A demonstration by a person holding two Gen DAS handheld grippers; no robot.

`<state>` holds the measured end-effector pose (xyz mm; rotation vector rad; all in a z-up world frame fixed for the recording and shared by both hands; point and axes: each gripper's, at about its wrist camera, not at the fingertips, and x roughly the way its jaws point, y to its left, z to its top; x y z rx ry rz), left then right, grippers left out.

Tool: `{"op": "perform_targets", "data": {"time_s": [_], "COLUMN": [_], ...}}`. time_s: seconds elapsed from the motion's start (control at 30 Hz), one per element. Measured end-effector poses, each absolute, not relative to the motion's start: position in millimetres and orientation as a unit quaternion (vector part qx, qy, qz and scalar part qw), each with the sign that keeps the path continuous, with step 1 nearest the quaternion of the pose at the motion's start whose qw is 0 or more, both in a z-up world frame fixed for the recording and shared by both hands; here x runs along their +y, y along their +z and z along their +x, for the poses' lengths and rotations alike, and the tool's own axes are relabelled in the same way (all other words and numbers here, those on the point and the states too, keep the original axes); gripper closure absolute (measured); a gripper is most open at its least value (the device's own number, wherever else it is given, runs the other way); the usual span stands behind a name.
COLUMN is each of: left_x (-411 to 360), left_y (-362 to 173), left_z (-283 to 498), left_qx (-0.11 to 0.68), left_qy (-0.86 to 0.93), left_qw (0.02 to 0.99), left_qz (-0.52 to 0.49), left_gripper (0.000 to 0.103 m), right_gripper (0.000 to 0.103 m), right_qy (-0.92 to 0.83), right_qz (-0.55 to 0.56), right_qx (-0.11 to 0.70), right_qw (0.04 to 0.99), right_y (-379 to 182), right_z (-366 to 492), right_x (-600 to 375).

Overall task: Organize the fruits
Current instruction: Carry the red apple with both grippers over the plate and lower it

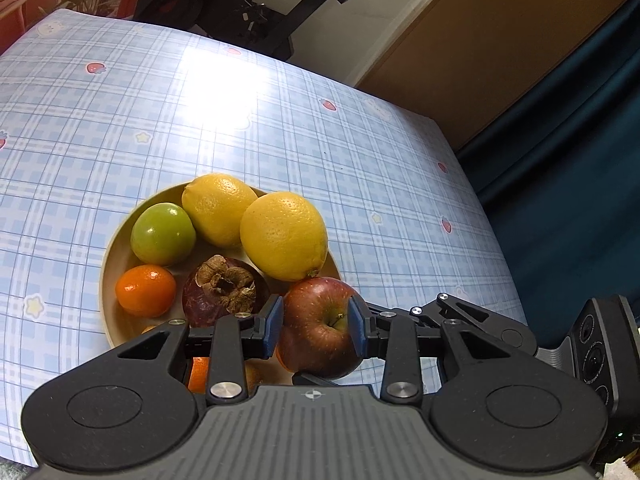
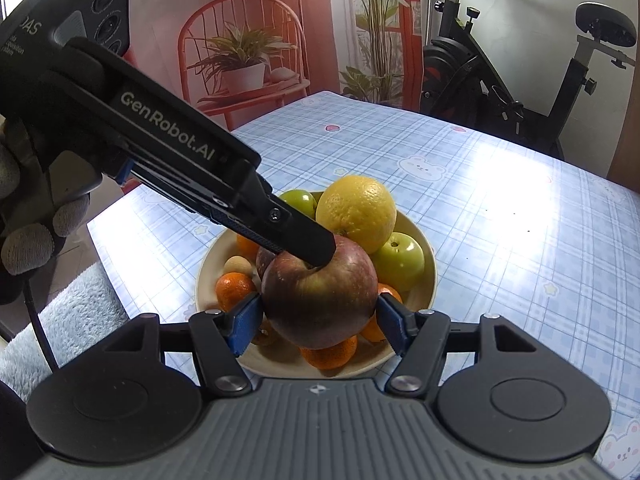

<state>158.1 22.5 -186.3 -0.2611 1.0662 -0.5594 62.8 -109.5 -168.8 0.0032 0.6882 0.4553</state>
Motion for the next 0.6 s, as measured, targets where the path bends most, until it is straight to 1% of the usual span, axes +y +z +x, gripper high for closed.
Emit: {"op": "perform_targets", "data": {"time_s": [0.6], "left_x": [39.3], "left_y": [-169.4], "left_z": [146.7], "left_qx": [0.485], "left_qy": [-0.240], "left_qw": [0.832], "left_qz": [-0.122], "left_gripper": [0.066], "right_gripper": [0.037], "right_qy": [0.233], "right_qz": [0.003], "right_qx": [0.324], "right_qw": [0.917], "right_y": [-173.7], "right_z": [74.2], "right_x": [-100.1]}}
